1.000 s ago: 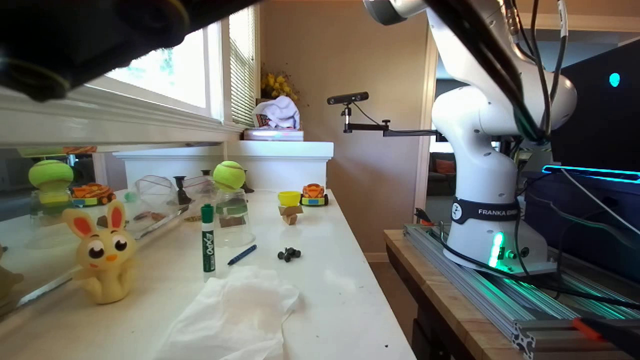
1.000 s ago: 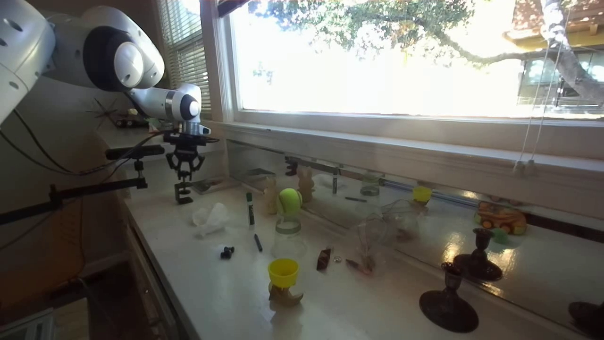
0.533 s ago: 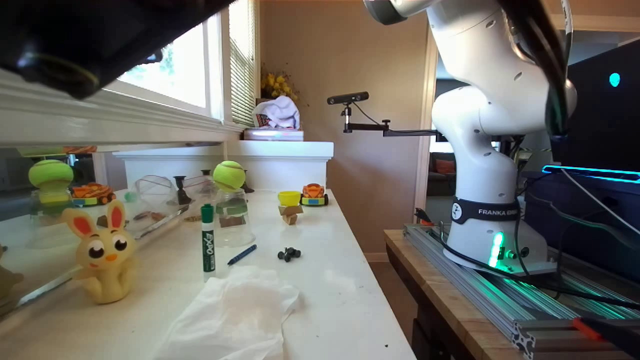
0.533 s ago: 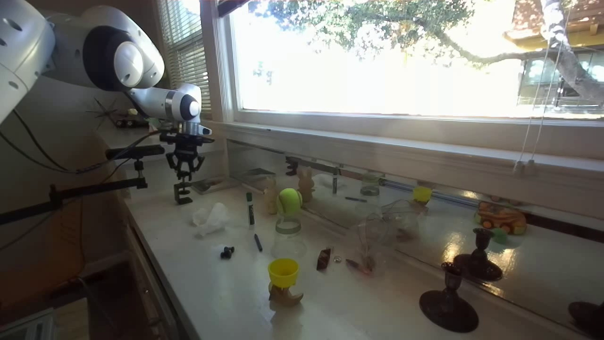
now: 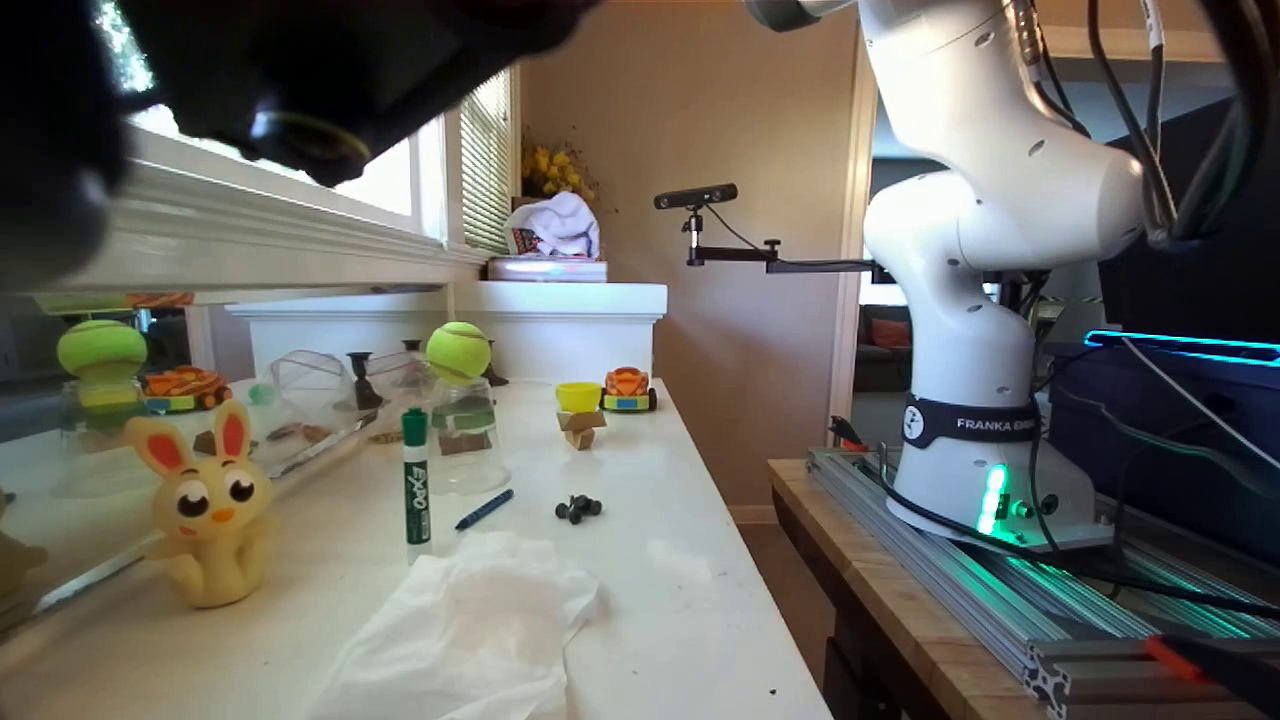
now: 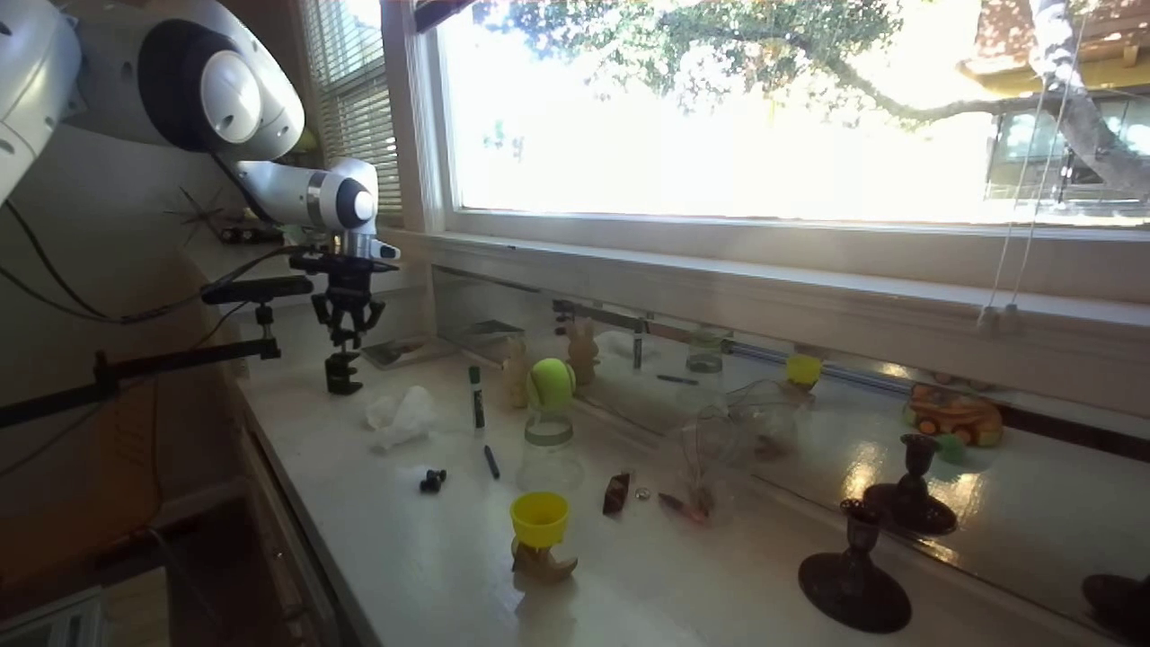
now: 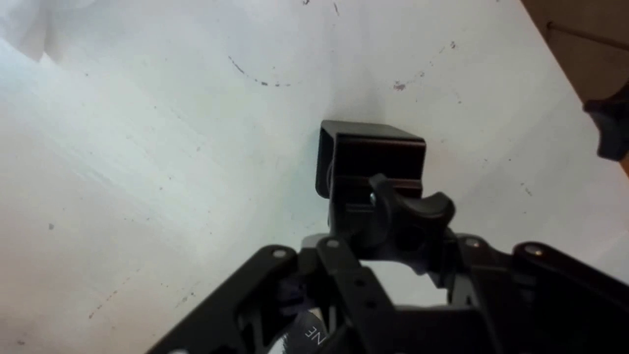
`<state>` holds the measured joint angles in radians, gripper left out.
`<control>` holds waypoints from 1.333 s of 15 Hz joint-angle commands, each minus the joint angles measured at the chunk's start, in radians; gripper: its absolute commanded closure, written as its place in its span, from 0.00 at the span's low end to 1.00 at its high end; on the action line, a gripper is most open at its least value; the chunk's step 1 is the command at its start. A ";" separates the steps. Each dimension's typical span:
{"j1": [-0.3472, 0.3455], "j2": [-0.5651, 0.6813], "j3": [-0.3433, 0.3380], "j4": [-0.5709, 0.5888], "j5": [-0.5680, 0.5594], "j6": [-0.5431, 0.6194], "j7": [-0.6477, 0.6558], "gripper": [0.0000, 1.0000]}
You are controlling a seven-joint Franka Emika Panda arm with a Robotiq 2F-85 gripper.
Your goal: Move the black object to the right then left.
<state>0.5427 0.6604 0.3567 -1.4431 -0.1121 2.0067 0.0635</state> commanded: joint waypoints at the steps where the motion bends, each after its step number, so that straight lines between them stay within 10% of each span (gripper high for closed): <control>1: 0.004 -0.086 -0.027 -0.123 0.028 0.051 0.076 0.88; 20: -0.018 -0.333 -0.058 -0.486 0.040 0.226 0.348 0.88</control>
<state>0.5350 0.4057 0.3014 -1.8391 -0.0960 2.2027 0.3790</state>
